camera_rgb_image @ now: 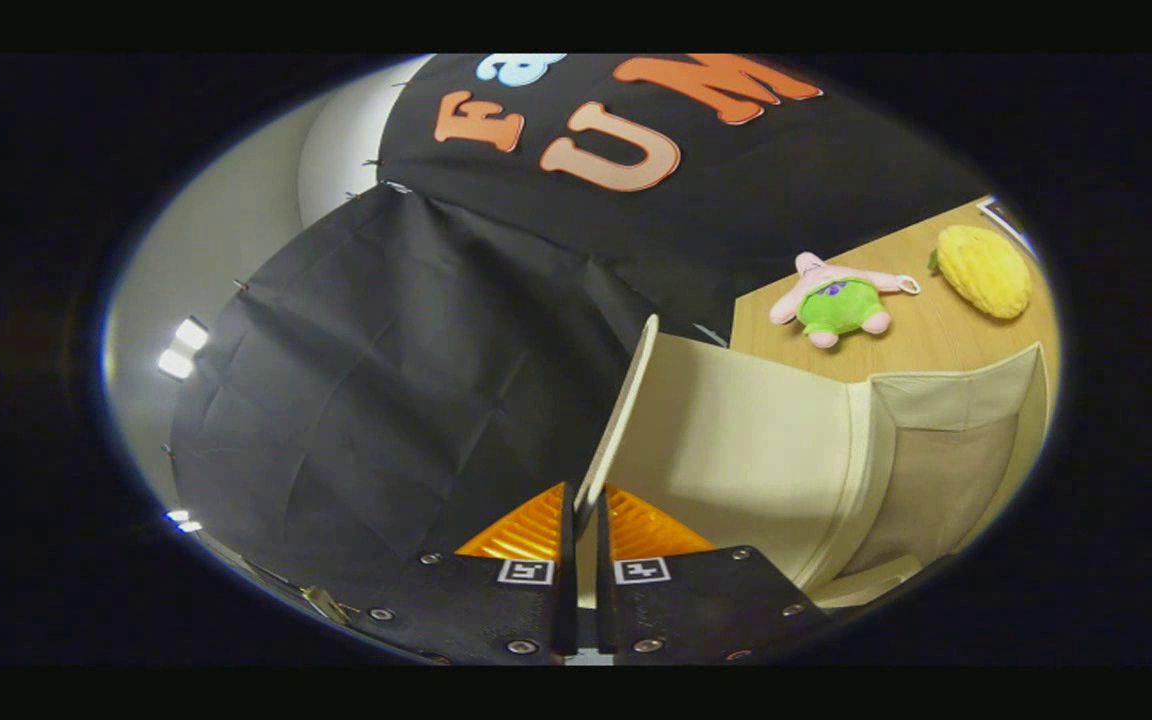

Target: Open the storage box then place both shoes into the box .Put the left shoe in first, then the right shoe, with the right side of both shoes facing outward in a uniform manner.

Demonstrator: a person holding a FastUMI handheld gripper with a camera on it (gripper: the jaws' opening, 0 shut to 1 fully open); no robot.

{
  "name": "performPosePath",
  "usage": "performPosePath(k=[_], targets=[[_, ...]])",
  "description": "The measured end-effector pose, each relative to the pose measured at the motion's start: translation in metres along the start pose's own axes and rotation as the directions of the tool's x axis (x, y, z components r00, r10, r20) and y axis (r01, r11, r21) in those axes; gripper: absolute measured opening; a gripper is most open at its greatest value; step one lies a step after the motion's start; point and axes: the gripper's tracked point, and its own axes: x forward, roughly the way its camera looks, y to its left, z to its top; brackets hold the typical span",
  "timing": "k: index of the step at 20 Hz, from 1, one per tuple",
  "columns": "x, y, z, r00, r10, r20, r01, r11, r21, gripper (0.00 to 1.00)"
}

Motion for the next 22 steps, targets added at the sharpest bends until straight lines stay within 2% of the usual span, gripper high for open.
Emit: performPosePath(k=[2, 6, 7, 8, 9, 10, 14, 18, 22], targets=[[0.006, 0.010, -0.003, 1.000, 0.021, -0.005, -0.021, 0.999, -0.025, 0.13], [0.008, -0.001, 0.003, 1.000, -0.017, 0.016, 0.018, 0.998, -0.067, 0.53], [0.005, -0.007, 0.005, 0.999, -0.037, 0.024, 0.039, 0.996, -0.077, 0.69], [0.000, -0.012, 0.009, 0.997, -0.060, 0.040, 0.063, 0.994, -0.089, 0.78], [-0.005, -0.020, 0.013, 0.994, -0.086, 0.063, 0.093, 0.989, -0.111, 0.93], [-0.012, -0.030, 0.019, 0.990, -0.115, 0.088, 0.126, 0.982, -0.140, 0.97], [-0.050, -0.069, 0.048, 0.954, -0.233, 0.186, 0.273, 0.935, -0.226, 0.98], [-0.100, -0.104, 0.086, 0.901, -0.323, 0.291, 0.391, 0.895, -0.215, 0.98], [-0.150, -0.146, 0.096, 0.848, -0.415, 0.328, 0.487, 0.856, -0.174, 0.98]])
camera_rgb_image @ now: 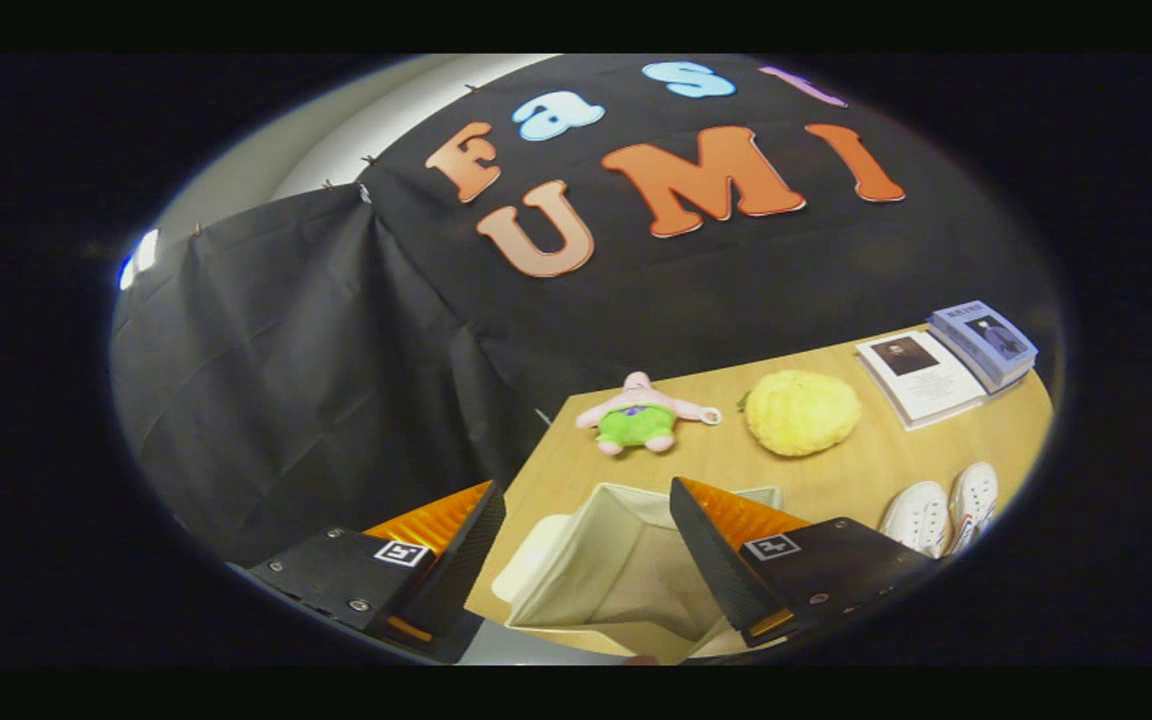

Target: Open the storage box then place both shoes into the box .Put the left shoe in first, then the right shoe, with the right side of both shoes facing outward in a uniform manner.

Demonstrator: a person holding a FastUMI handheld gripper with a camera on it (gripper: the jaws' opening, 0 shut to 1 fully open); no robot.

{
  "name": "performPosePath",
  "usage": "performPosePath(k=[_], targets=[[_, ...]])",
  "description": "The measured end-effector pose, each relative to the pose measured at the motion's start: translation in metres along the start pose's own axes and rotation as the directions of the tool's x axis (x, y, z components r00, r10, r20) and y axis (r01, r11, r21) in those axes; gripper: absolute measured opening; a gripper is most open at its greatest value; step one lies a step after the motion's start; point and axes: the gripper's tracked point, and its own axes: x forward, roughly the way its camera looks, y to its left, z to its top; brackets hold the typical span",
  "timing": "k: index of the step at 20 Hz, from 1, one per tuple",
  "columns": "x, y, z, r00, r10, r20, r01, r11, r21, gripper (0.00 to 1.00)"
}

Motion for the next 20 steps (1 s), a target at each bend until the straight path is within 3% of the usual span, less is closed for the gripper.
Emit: performPosePath(k=[7, 11, 14, 20], targets=[[-0.039, -0.118, -0.018, 0.976, -0.219, 0.013, 0.220, 0.975, -0.042, 0.98], [-0.059, -0.181, -0.042, 0.940, -0.341, -0.004, 0.340, 0.938, -0.066, 0.98], [-0.075, -0.228, -0.060, 0.896, -0.444, -0.020, 0.438, 0.891, -0.121, 0.98], [-0.085, -0.284, -0.105, 0.849, -0.521, -0.088, 0.504, 0.848, -0.163, 0.98]])
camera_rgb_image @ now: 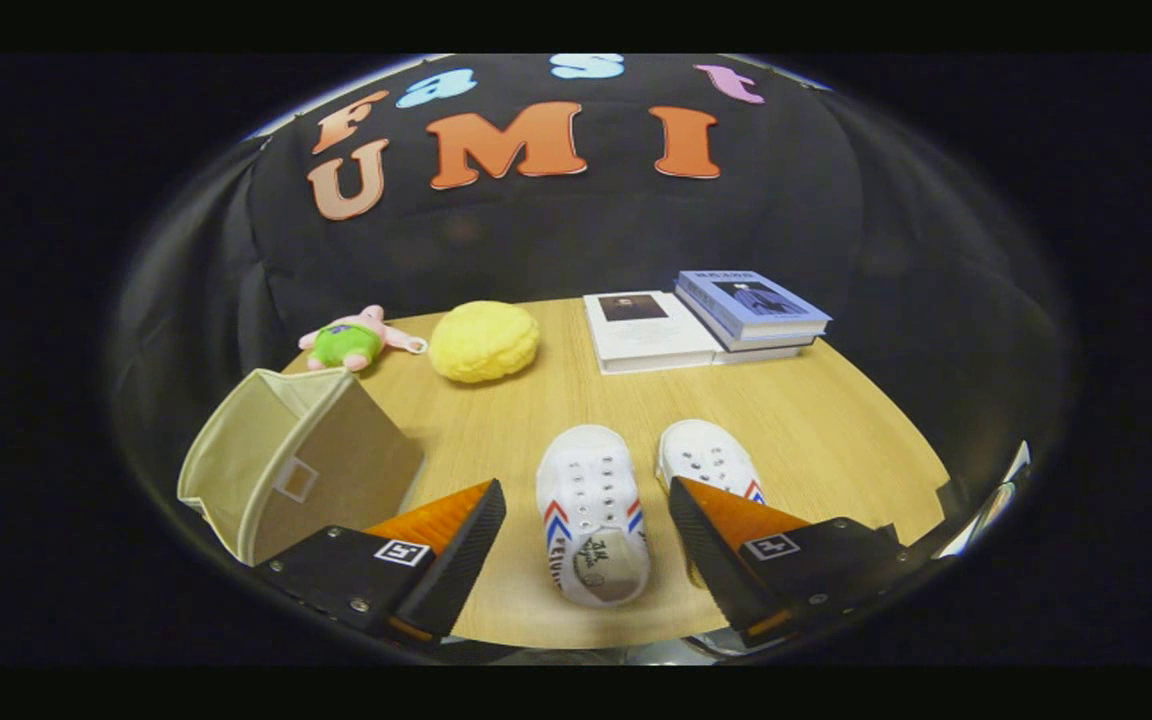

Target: Open the storage box then place both shoes into the box .Put the left shoe in first, then the right shoe, with the right side of both shoes facing outward in a uniform manner.

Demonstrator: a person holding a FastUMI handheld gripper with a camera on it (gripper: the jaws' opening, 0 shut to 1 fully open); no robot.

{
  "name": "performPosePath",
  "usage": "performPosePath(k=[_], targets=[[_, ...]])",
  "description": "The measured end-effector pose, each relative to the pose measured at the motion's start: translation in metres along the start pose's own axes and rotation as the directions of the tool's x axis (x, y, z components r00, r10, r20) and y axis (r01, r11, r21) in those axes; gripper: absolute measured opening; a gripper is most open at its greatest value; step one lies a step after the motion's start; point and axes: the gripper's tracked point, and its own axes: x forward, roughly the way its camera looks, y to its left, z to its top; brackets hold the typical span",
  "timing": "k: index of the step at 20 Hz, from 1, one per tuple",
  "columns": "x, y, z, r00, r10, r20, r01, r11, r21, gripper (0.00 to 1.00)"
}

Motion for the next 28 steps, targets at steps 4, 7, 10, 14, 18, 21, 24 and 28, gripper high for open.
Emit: performPosePath(k=[4, 7, 10, 14, 18, 21, 24, 28], targets=[[0.019, -0.010, -0.031, 0.997, 0.019, -0.076, -0.018, 1.000, 0.006, 0.82], [0.035, -0.015, -0.047, 0.992, 0.040, -0.122, -0.039, 0.999, 0.012, 0.69], [0.051, -0.022, -0.057, 0.987, 0.040, -0.156, -0.037, 0.999, 0.024, 0.59], [0.067, -0.020, -0.072, 0.973, 0.089, -0.211, -0.075, 0.994, 0.073, 0.56], [0.073, -0.016, -0.072, 0.960, 0.175, -0.217, -0.158, 0.983, 0.093, 0.53], [0.073, -0.015, -0.073, 0.955, 0.200, -0.220, -0.162, 0.970, 0.181, 0.20], [0.067, -0.018, -0.066, 0.959, 0.196, -0.204, -0.127, 0.942, 0.309, 0.01], [0.048, -0.019, -0.030, 0.974, 0.170, -0.153, -0.105, 0.927, 0.360, 0.00]])
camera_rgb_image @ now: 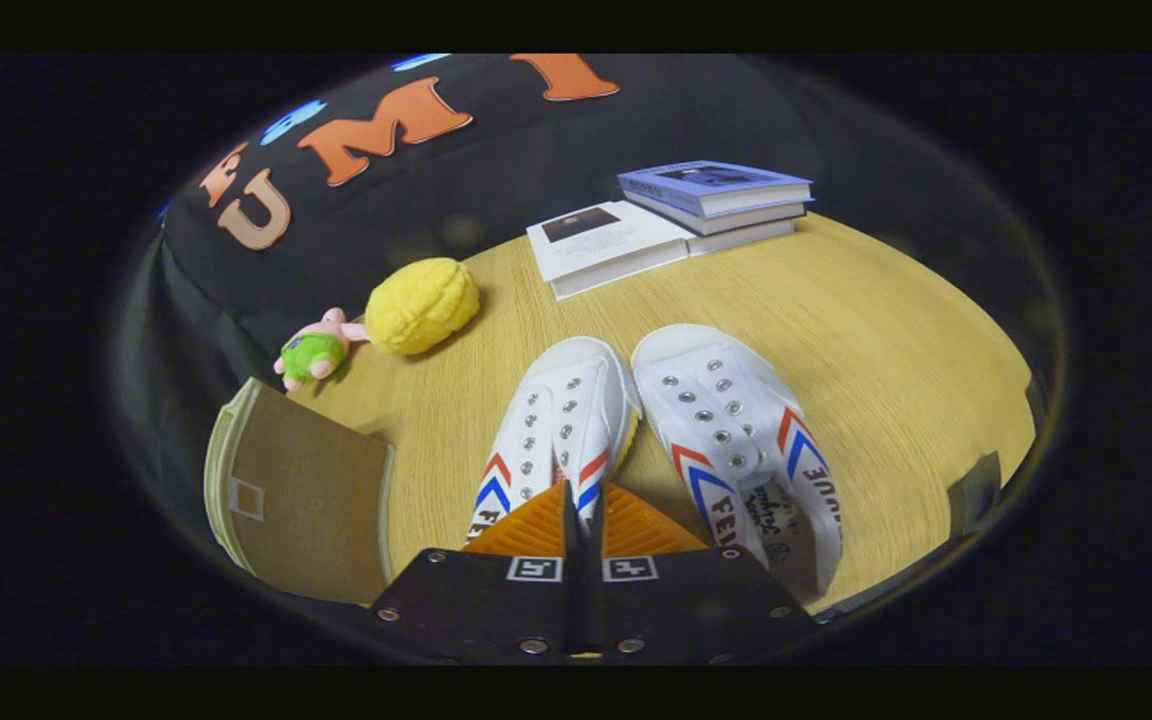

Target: Open the storage box then place both shoes into the box .Put the left shoe in first, then the right shoe, with the right side of both shoes facing outward in a uniform manner.

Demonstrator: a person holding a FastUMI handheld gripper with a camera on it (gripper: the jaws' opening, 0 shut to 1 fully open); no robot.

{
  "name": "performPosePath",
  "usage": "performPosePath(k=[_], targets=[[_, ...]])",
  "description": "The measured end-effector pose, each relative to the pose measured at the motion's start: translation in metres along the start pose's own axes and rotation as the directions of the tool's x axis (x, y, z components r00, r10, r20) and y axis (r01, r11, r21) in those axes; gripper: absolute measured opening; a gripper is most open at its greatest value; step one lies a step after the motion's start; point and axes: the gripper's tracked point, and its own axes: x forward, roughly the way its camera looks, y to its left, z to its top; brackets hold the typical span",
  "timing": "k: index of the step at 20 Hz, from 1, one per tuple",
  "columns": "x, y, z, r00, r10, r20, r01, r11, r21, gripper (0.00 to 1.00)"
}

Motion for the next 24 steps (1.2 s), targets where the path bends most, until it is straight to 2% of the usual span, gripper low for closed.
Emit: performPosePath(k=[2, 4, 11, 17, 24], targets=[[-0.018, 0.020, 0.018, 0.998, 0.049, 0.046, -0.051, 0.998, 0.048, 0.00], [-0.034, 0.038, 0.036, 0.993, 0.065, 0.102, -0.071, 0.996, 0.055, 0.00], [-0.081, 0.145, 0.062, 0.967, 0.176, 0.185, -0.175, 0.984, -0.023, 0.00], [-0.089, 0.235, 0.044, 0.949, 0.261, 0.176, -0.251, 0.965, -0.076, 0.00], [-0.076, 0.299, 0.000, 0.946, 0.303, 0.111, -0.289, 0.949, -0.130, 0.00]])
